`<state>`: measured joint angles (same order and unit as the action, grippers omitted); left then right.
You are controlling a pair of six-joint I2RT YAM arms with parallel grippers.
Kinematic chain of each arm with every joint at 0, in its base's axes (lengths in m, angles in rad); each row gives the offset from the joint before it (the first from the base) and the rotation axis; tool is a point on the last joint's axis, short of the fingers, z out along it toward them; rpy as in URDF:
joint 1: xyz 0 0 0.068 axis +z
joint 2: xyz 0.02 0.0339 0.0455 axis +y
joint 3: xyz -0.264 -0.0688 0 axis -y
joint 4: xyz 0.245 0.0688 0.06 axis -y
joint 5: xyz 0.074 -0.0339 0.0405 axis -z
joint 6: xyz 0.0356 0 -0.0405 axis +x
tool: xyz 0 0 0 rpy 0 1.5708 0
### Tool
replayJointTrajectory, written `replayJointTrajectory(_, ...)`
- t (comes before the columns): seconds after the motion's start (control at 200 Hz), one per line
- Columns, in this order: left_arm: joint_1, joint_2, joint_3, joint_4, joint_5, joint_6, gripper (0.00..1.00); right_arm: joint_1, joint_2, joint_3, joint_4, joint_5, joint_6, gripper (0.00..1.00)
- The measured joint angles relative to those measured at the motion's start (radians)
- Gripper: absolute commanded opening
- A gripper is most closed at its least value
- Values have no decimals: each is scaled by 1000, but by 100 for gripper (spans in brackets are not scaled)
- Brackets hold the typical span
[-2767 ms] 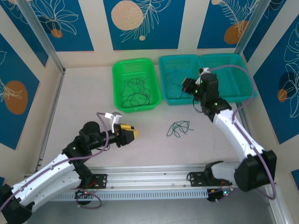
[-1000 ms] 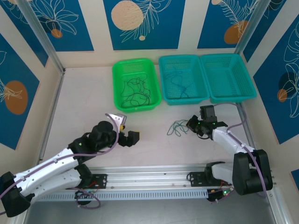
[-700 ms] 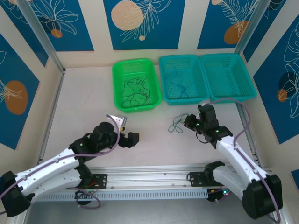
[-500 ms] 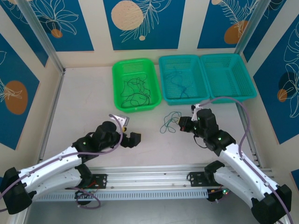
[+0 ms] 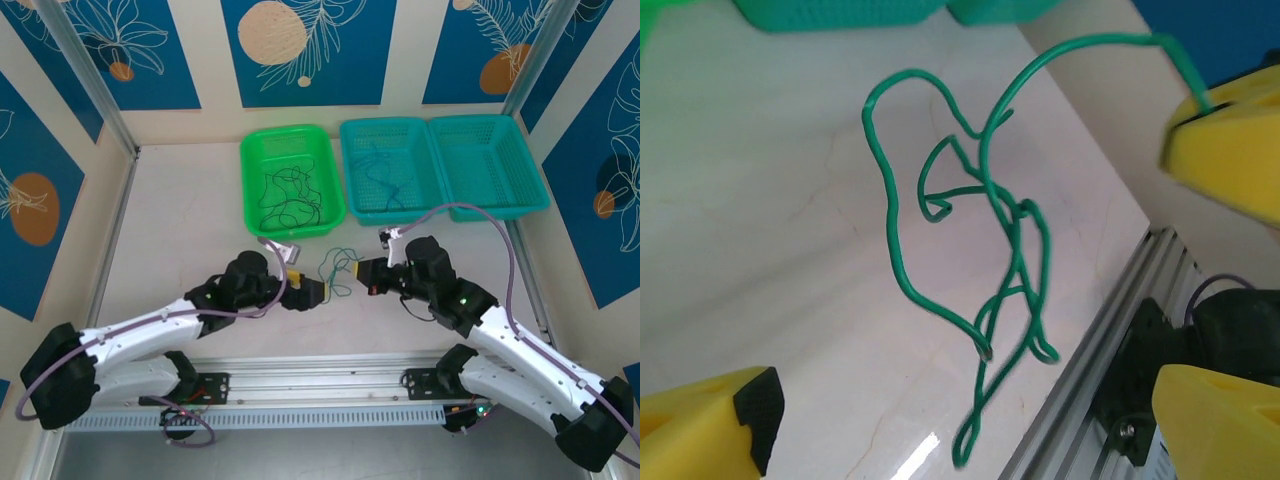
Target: Untangle the cables
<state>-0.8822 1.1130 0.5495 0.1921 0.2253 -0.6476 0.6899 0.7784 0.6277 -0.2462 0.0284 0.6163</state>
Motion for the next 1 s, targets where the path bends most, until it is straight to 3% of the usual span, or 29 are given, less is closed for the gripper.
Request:
replayJointTrajectory(0.1, -1, 61, 3, 24, 18, 5, 55, 12, 4, 23, 2, -3, 11, 0)
replayJointTrajectory(0.275, -3, 108, 3, 69, 25, -18, 0, 19, 4, 45, 16, -3, 20, 0)
replayJointTrajectory(0.41, -4, 93, 3, 79, -6, -16, 0, 22, 3, 45, 7, 20, 31, 0)
replayJointTrajectory(0.56, -4, 2, -9, 14, -109, -16, 0, 0, -19, 66, -103, 188, 77, 0)
replayJointTrajectory(0.71, 3, -154, -75, -37, -180, -17, 0, -183, -101, 68, -235, 293, 134, 0)
replayJointTrajectory(0.84, 14, -287, -125, -101, -222, -17, 0, -380, -173, 65, -309, 261, 162, 0)
replayJointTrajectory(1.0, 39, -399, -152, -192, -264, -13, 0, -494, -212, 64, -356, 233, 181, 0)
